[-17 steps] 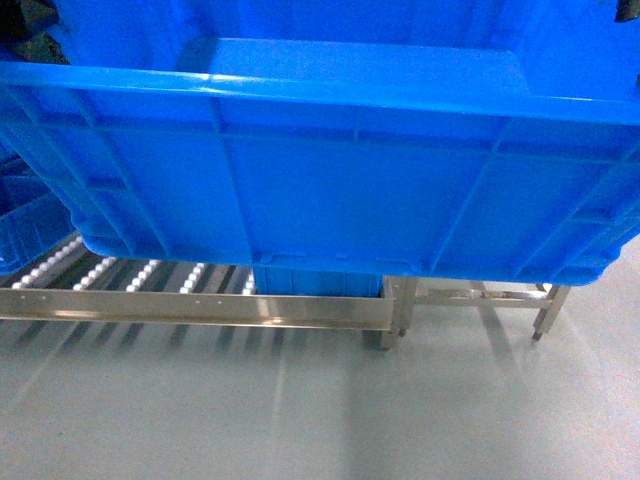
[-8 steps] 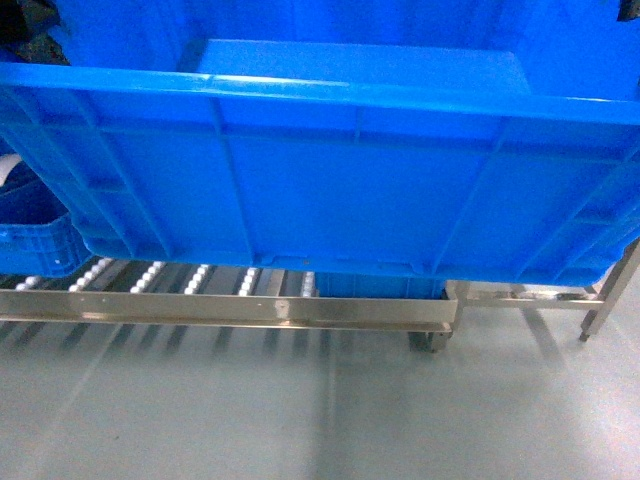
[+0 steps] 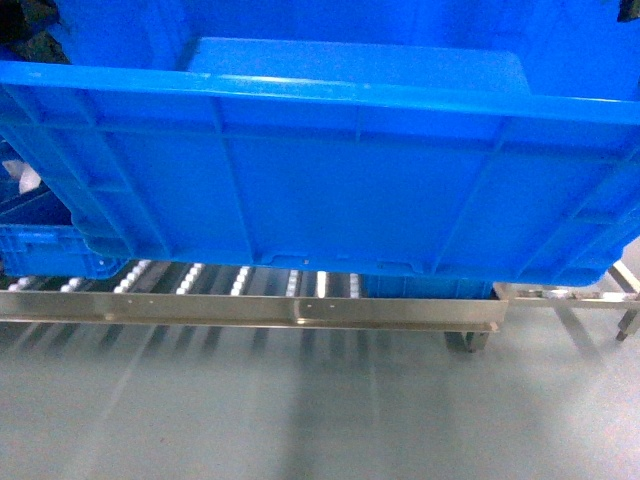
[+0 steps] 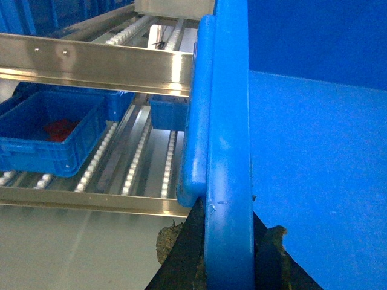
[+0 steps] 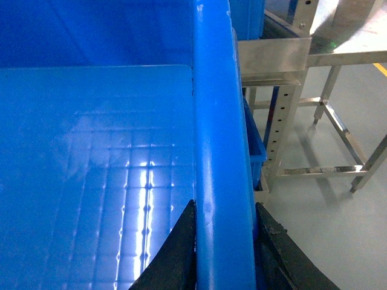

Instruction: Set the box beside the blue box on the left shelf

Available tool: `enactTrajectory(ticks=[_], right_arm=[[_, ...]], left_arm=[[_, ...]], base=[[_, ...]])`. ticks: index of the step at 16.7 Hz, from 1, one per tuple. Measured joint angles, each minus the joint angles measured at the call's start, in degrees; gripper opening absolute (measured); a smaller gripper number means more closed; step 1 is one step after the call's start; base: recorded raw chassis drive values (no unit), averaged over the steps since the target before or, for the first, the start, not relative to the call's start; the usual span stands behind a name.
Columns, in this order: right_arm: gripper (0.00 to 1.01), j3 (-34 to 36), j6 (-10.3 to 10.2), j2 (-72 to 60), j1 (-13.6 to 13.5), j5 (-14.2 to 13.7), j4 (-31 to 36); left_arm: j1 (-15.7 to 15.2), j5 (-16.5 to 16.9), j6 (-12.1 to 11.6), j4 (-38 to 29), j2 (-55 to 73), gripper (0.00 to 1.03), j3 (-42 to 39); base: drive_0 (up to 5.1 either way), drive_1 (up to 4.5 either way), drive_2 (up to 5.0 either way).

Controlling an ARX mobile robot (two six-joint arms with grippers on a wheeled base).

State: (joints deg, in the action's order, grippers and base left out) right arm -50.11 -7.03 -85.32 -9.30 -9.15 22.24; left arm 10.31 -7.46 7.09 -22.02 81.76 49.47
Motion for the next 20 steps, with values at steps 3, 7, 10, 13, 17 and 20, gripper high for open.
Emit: enactTrajectory(ticks=[3,7,10,13,17,20], right_arm=[[0.19,0.0,0.0,0.0,0.0,0.0,0.1],[0.19,0.0,0.1,0.0,0.0,0.0,0.1],[0.19,0.0,0.0,0.0,0.0,0.0,0.1],[0.19,0.0,0.0,0.0,0.0,0.1,0.1],[0.19,0.0,0.0,0.0,-0.4,0.1,0.2],[0.19,0.0,0.0,0.0,-0.3,0.0,0.1]], left_arm=[[0.0,0.0,0.0,0.0,0.0,0.08,0.0],[0.0,0.0,0.1,0.0,0.0,0.08,0.0],[0.0,0.0,0.0,0.0,0.0,0.08,0.0],[0.0,0.0,0.0,0.0,0.0,0.08,0.0],[-0.4,0.1,-0.1,0.1,-0.1,0.08,0.0],[-0.3,0.1,0.0,0.1,-0.2,0.08,0.0]], base=[[-4.9,2.53,2.5],[-5.0,2.48,2.5],[-5.1,2.38,2.4],[-4.9,2.28,2.3],[0.0,0.0,0.0],[-0.3,-0.26,-0.3]])
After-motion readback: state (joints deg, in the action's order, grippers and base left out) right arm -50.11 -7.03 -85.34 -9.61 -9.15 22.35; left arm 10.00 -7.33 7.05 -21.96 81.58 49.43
